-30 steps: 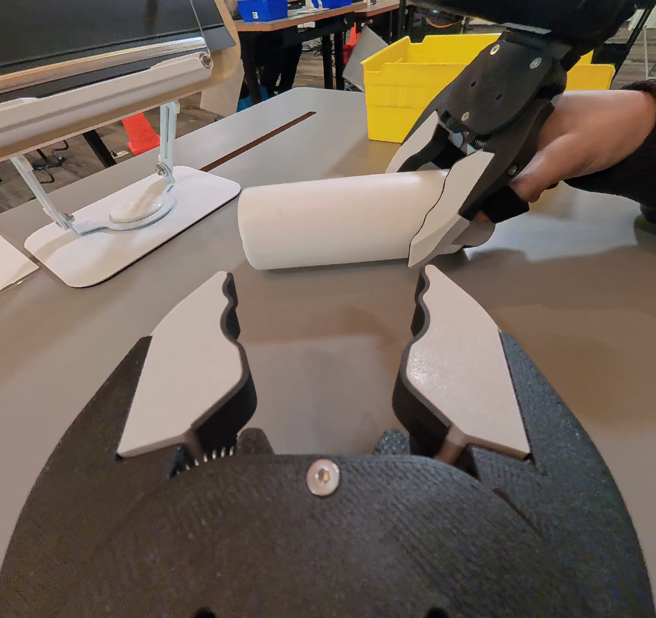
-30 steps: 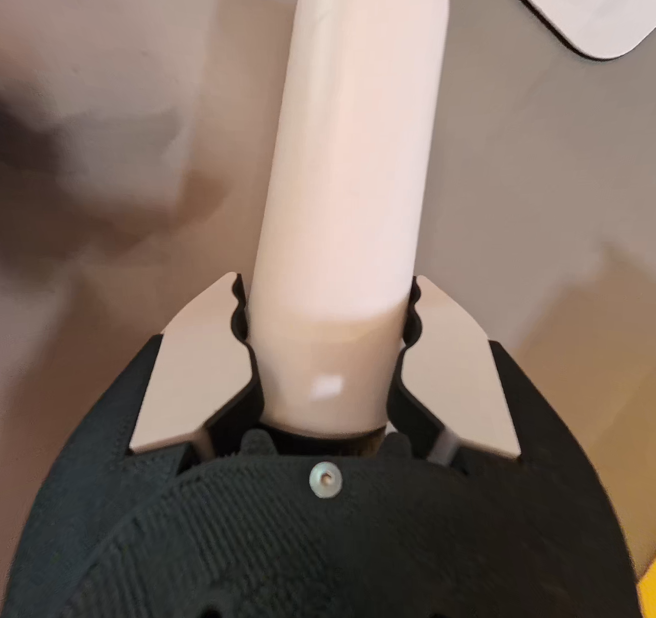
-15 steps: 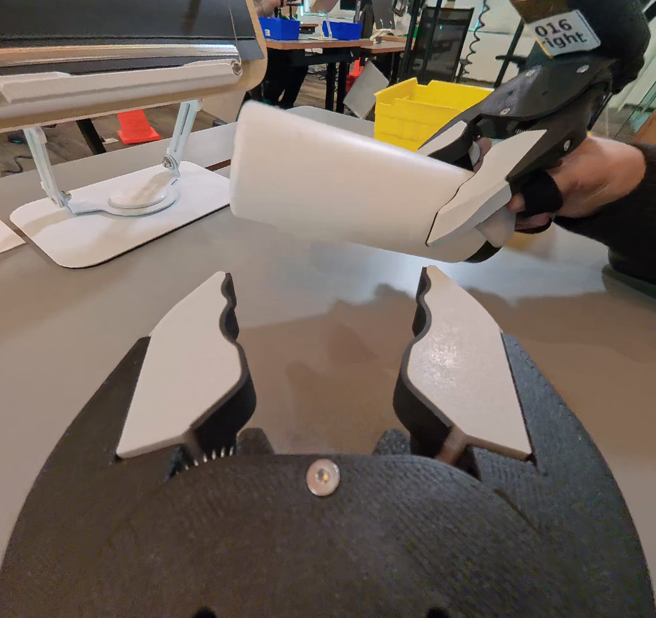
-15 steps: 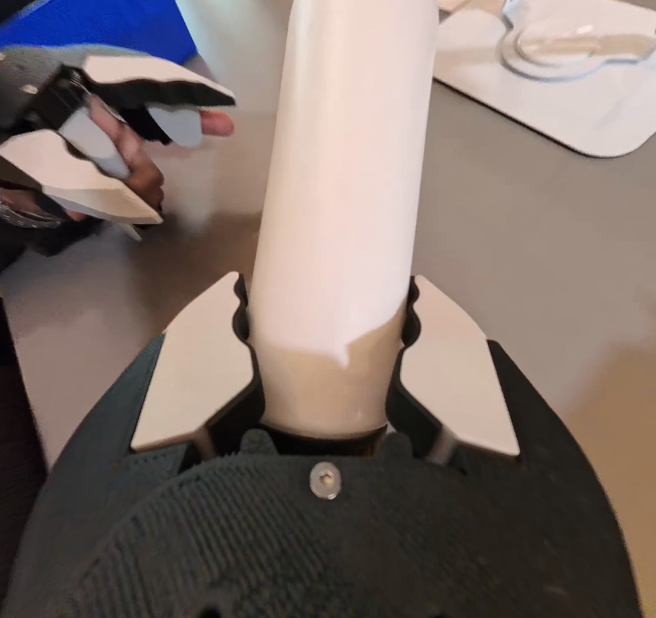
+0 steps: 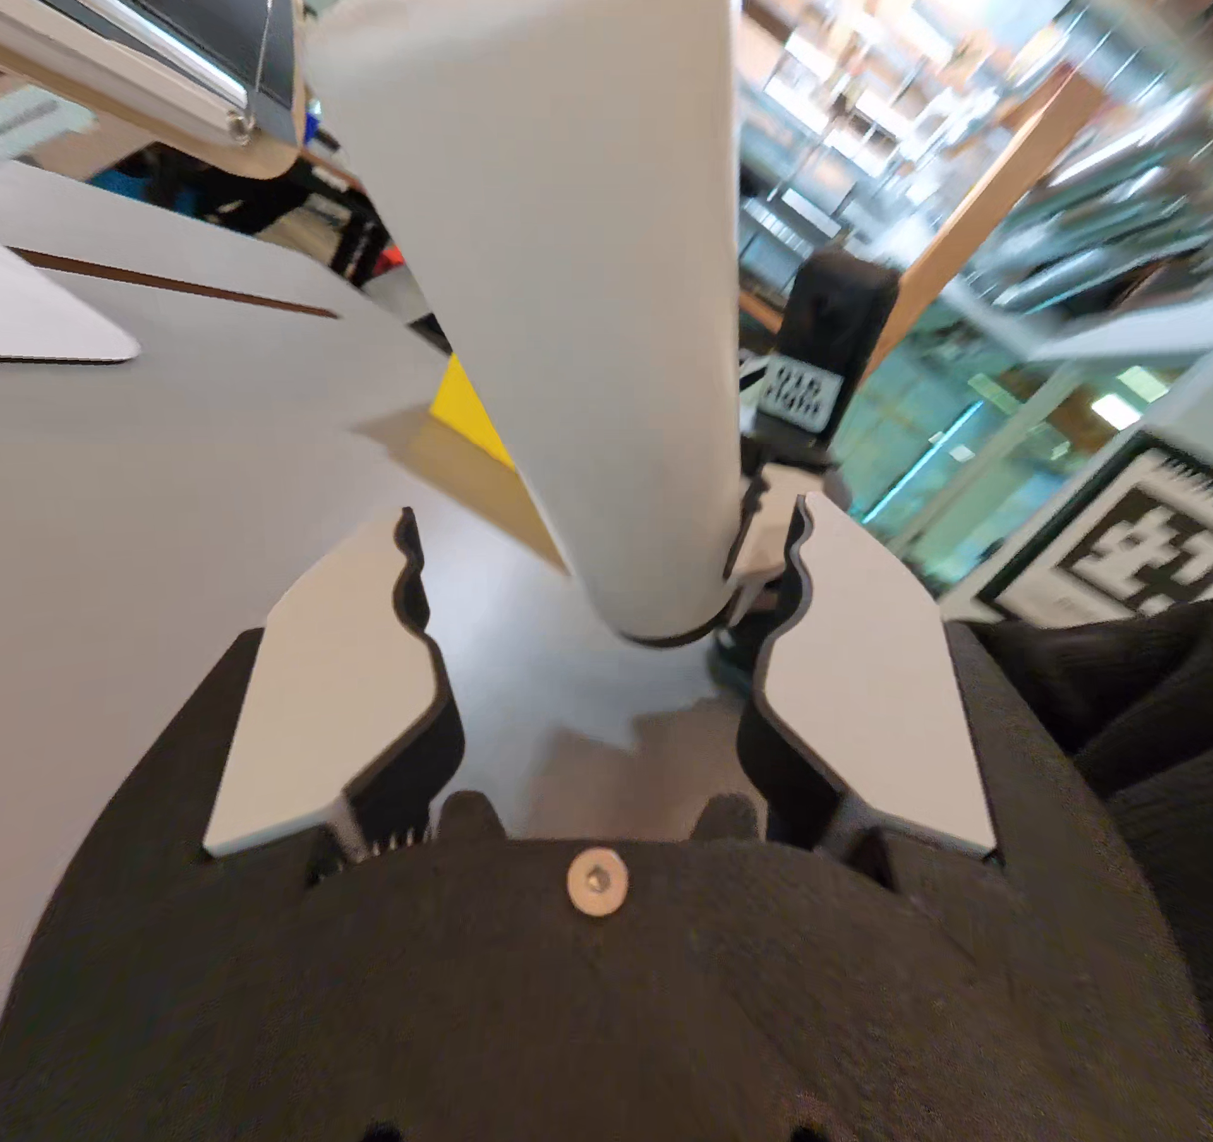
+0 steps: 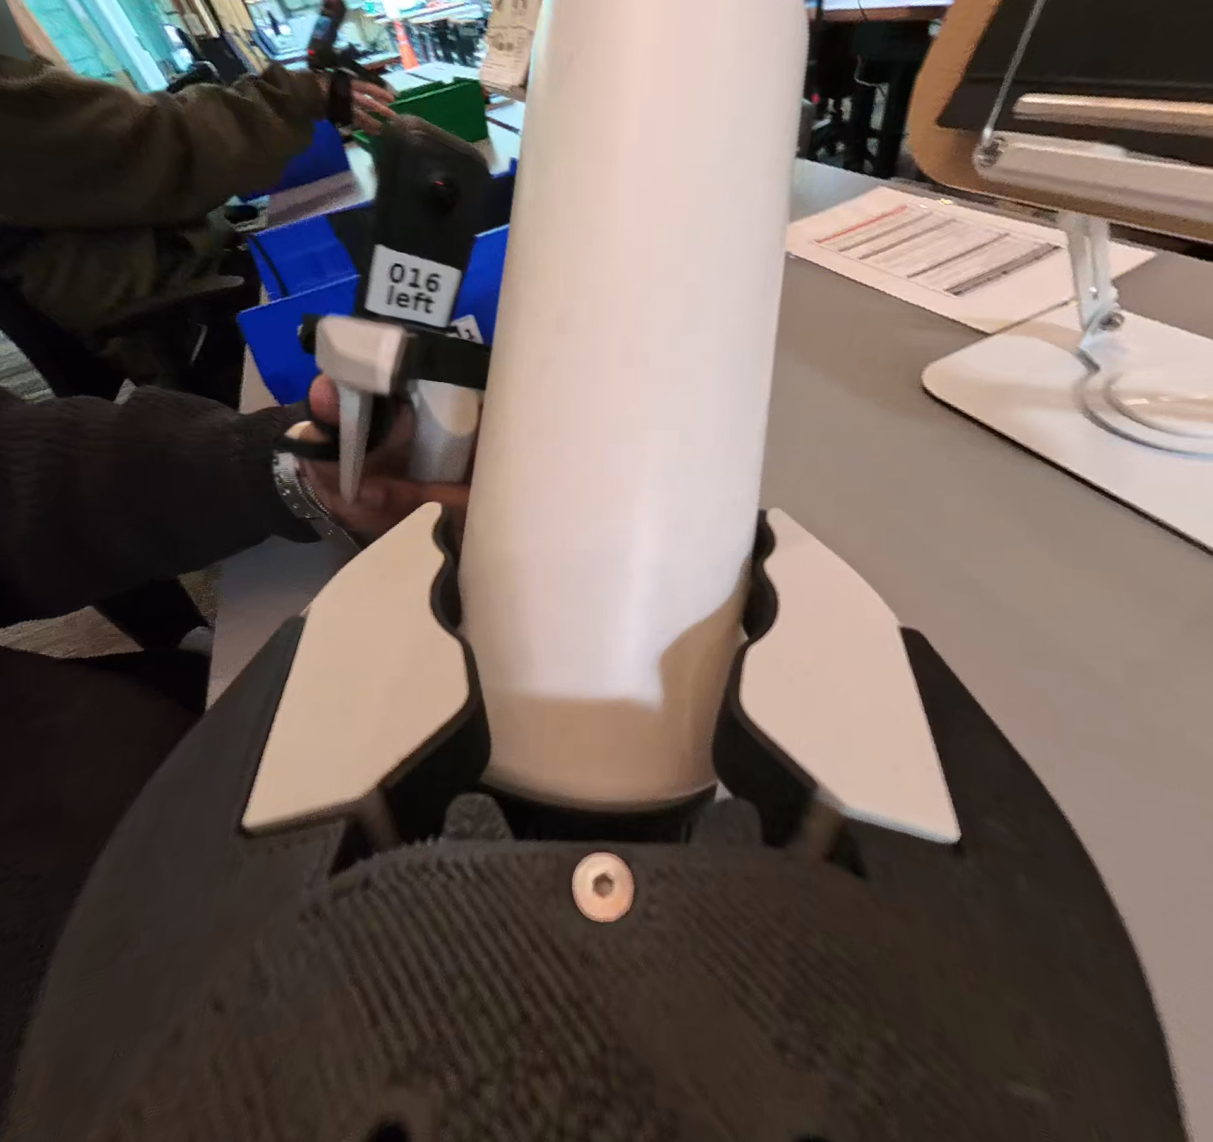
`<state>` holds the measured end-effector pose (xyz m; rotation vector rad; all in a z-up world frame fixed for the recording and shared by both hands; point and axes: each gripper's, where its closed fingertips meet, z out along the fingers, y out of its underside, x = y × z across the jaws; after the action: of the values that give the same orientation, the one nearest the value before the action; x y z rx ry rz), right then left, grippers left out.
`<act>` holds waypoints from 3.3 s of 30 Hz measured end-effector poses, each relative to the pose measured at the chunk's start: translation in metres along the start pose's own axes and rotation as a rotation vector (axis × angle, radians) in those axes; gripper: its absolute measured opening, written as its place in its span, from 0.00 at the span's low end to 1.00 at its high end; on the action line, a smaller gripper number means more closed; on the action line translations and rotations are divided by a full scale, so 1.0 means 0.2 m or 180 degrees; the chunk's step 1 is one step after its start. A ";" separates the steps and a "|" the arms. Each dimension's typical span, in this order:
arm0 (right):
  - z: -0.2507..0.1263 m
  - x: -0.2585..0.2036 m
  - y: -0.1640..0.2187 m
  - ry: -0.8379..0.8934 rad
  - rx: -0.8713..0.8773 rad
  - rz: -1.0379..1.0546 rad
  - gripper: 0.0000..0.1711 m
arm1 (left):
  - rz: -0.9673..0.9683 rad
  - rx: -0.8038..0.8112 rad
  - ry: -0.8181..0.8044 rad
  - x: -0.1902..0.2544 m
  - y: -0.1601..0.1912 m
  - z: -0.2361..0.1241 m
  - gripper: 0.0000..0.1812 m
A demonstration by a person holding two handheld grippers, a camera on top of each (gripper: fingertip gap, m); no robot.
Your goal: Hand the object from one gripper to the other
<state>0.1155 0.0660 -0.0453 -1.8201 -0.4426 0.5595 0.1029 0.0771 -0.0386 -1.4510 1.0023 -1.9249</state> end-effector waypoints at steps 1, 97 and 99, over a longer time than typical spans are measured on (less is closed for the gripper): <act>0.01 -0.02 0.00 -0.0040 0.0021 -0.0032 0.51 | -0.0140 0.0120 0.0099 0.02 -0.03 0.00 0.61; -0.23 0.03 -0.29 -0.0580 0.1597 0.1198 0.49 | -0.0879 0.1552 -0.0062 -0.09 -0.32 -0.23 0.63; -0.25 0.06 -0.29 -0.0515 0.1589 0.1173 0.49 | -0.0868 0.1472 -0.0061 -0.09 -0.31 -0.22 0.62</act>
<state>0.1528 0.0514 0.0220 -1.3802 -0.0555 0.9808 0.0684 0.1380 -0.0056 -1.3754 0.3212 -2.1440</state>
